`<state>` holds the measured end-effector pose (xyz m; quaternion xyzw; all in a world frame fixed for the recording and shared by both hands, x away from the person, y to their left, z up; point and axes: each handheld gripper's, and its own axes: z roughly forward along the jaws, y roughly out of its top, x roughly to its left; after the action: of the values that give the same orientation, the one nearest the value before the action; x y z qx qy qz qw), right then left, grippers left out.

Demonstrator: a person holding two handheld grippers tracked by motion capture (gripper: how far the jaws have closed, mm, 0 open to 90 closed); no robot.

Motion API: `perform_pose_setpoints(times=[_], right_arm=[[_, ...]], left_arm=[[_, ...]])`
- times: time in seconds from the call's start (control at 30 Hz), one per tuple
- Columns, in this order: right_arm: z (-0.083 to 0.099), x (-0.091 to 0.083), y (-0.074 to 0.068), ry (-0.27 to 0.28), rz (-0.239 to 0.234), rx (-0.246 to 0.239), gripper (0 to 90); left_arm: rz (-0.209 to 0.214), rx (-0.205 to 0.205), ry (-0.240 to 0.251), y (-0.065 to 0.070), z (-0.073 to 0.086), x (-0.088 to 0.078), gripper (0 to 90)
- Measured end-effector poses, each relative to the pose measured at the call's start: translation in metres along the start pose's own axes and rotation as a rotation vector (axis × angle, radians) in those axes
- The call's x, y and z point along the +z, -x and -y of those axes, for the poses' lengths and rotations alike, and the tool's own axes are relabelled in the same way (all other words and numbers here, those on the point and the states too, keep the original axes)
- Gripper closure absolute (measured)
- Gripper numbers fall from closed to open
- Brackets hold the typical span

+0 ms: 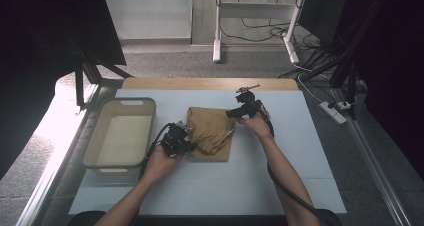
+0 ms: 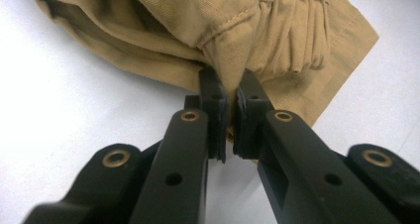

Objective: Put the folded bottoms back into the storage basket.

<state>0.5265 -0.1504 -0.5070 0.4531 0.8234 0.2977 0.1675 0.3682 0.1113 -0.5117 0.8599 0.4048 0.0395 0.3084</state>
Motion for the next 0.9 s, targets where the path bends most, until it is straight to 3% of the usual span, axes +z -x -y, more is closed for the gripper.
perform_pose_setpoints(times=[0.13, 0.23, 0.33, 0.43, 0.57, 0.67, 0.77, 0.9], right_arm=[[0.001, 0.008, 0.000, -0.026, -0.001, -0.012, 7.5], [0.004, 0.014, 0.000, -0.058, -0.050, -0.034, 13.8], [0.005, 0.015, -0.003, -0.048, -0.048, -0.053, 16.9], [0.004, 0.012, -0.003, -0.048, -0.074, -0.076, 29.5], [0.003, 0.008, -0.008, -0.051, -0.151, -0.119, 61.4], [0.001, 0.006, -0.014, -0.062, -0.163, -0.169, 77.5], [-0.001, 0.005, -0.019, -0.074, -0.153, -0.206, 81.4], [-0.002, 0.004, -0.021, -0.075, -0.147, -0.213, 82.1]], left_arm=[[-0.001, -0.002, -0.004, 0.000, 0.000, 0.000, 83.9], [0.000, -0.005, -0.008, 0.000, 0.000, 0.000, 83.9], [0.000, -0.007, -0.011, 0.000, 0.000, 0.001, 83.9], [-0.001, -0.005, -0.012, 0.001, 0.000, 0.001, 83.8], [0.000, -0.009, -0.014, 0.001, 0.000, 0.001, 83.9], [0.016, -0.023, -0.015, -0.001, 0.001, 0.002, 83.9], [0.012, -0.021, -0.011, 0.000, 0.001, 0.002, 84.0], [0.009, -0.024, 0.001, 0.000, 0.001, 0.000, 84.1]])
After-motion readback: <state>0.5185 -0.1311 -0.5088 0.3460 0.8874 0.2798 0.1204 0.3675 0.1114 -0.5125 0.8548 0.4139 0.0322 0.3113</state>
